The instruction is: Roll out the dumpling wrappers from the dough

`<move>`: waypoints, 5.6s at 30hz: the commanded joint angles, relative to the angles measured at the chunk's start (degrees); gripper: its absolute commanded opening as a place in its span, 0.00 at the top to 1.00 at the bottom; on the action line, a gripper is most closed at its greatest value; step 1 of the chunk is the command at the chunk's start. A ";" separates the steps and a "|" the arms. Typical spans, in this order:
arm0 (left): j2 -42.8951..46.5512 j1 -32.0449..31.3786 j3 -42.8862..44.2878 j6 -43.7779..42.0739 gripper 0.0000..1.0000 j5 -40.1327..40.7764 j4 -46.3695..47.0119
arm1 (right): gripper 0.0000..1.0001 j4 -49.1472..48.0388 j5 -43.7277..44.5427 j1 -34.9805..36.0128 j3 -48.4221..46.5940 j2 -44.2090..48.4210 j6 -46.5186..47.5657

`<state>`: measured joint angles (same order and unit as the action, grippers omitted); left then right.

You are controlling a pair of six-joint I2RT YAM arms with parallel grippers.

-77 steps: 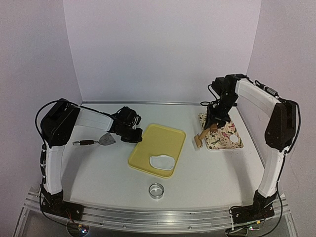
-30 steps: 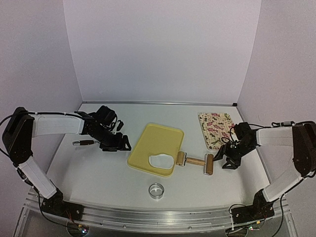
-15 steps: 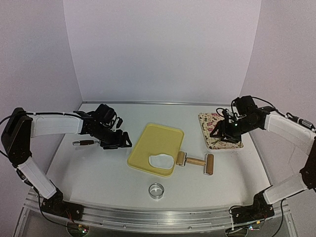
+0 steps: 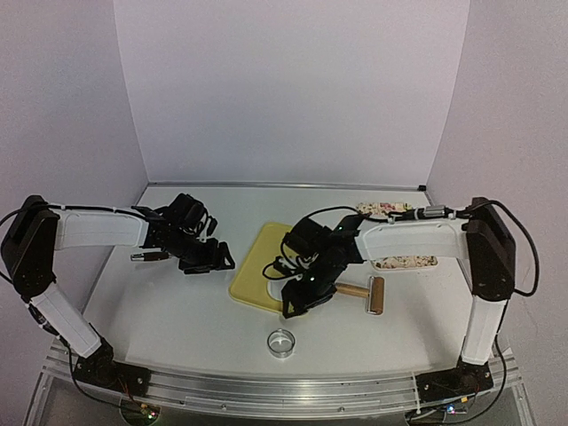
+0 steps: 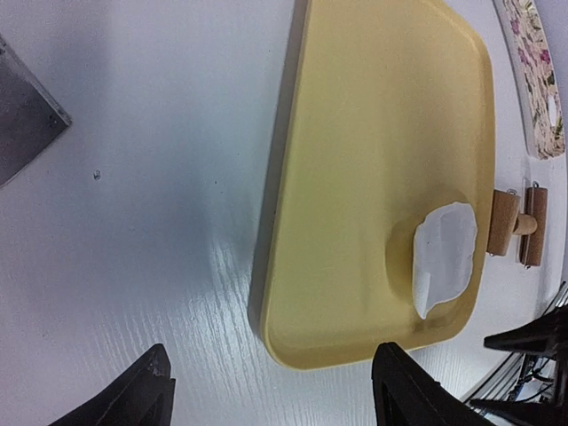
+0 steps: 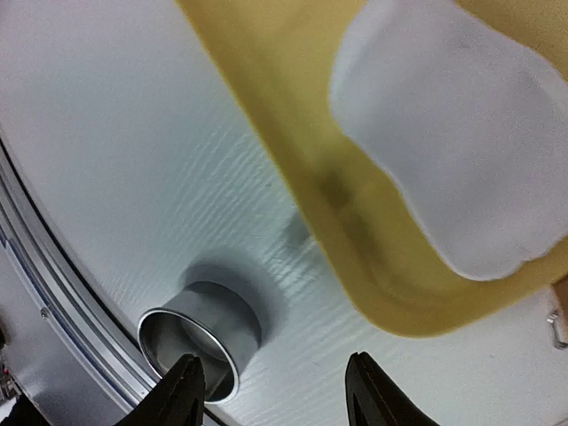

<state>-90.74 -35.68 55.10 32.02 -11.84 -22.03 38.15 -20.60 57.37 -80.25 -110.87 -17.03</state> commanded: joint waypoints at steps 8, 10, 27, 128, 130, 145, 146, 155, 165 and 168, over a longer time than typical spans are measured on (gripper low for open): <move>4.77 -0.19 -2.10 1.35 0.24 1.48 0.09 | 0.57 2.81 3.41 4.84 -2.82 -3.77 2.67; 5.15 -0.20 -2.47 1.71 0.24 1.60 0.06 | 0.62 3.17 3.73 5.18 -1.98 -3.87 2.80; 5.49 -0.31 -1.71 1.17 0.24 2.32 -1.75 | 1.00 4.51 2.67 5.71 -4.71 -6.38 3.05; -24.24 -7.56 14.30 8.46 0.73 -25.47 14.87 | 1.00 19.00 14.98 -7.47 -27.17 -25.30 -7.50; -24.85 -7.71 14.55 8.55 0.74 -25.37 14.78 | 1.00 18.94 15.01 -7.50 -27.06 -25.40 -7.49; -28.69 -7.81 14.96 4.01 0.89 -24.54 9.30 | 1.00 18.24 15.63 -7.48 -26.43 -25.80 -7.78; -28.96 -7.82 14.85 3.59 0.90 -24.41 8.79 | 1.00 18.15 15.62 -7.48 -26.38 -25.86 -7.81; -30.49 -7.91 13.42 -0.56 0.93 -21.72 5.63 | 1.00 17.11 14.94 -7.49 -25.33 -26.21 -8.53; -32.26 -7.98 11.69 -3.38 0.94 -18.40 3.65 | 1.00 15.87 12.72 -7.13 -22.44 -26.01 -8.86; -32.41 -8.15 11.36 -4.03 0.94 -18.25 3.74 | 1.00 14.84 10.94 -7.07 -21.00 -26.13 -8.81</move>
<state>-117.40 -42.94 70.14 31.52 -38.87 -8.47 54.32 -8.58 50.11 -106.41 -131.48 -25.22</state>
